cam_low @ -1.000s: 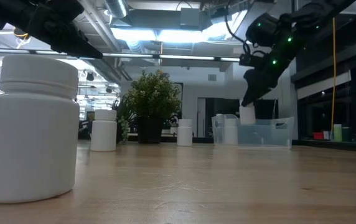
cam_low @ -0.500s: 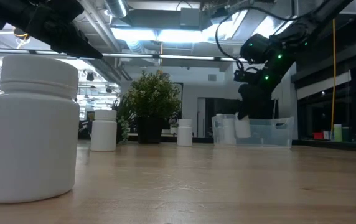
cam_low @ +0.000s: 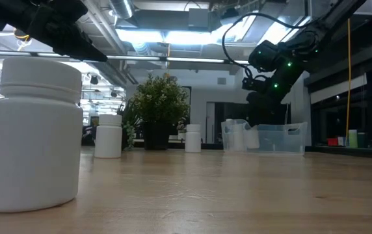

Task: Pick and place pill bottles into a basket
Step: Put the white pill bottle into the transparent bin

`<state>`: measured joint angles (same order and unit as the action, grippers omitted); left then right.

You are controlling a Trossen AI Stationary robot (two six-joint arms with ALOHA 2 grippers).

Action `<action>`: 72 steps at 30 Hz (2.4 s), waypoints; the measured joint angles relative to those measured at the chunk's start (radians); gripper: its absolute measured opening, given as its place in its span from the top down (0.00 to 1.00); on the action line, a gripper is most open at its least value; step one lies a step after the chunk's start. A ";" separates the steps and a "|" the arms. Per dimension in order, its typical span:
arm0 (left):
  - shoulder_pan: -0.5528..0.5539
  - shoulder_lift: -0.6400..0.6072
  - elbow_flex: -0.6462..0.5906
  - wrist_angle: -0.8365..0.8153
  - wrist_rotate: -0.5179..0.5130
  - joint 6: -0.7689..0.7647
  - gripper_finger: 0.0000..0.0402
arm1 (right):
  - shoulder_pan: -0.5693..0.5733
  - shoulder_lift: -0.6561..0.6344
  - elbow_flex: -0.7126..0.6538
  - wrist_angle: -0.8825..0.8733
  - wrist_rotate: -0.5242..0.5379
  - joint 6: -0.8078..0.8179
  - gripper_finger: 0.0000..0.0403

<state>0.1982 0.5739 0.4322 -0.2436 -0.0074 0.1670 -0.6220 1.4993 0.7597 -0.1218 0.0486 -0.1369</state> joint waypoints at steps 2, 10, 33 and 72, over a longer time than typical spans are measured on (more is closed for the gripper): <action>0.000 0.000 0.000 0.000 0.000 0.001 0.99 | 0.000 0.000 0.000 -0.001 0.000 0.000 0.62; 0.000 0.000 0.000 0.000 0.000 0.000 0.99 | 0.000 0.000 0.000 -0.008 -0.001 0.001 0.62; 0.000 0.000 0.000 0.000 0.000 0.001 0.99 | 0.000 0.000 0.000 -0.012 -0.001 0.002 0.53; 0.000 0.000 0.000 -0.001 0.000 0.002 0.99 | 0.001 -0.045 -0.001 -0.015 0.002 -0.031 0.32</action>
<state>0.1985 0.5739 0.4320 -0.2443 -0.0074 0.1692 -0.6212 1.4543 0.7586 -0.1368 0.0508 -0.1682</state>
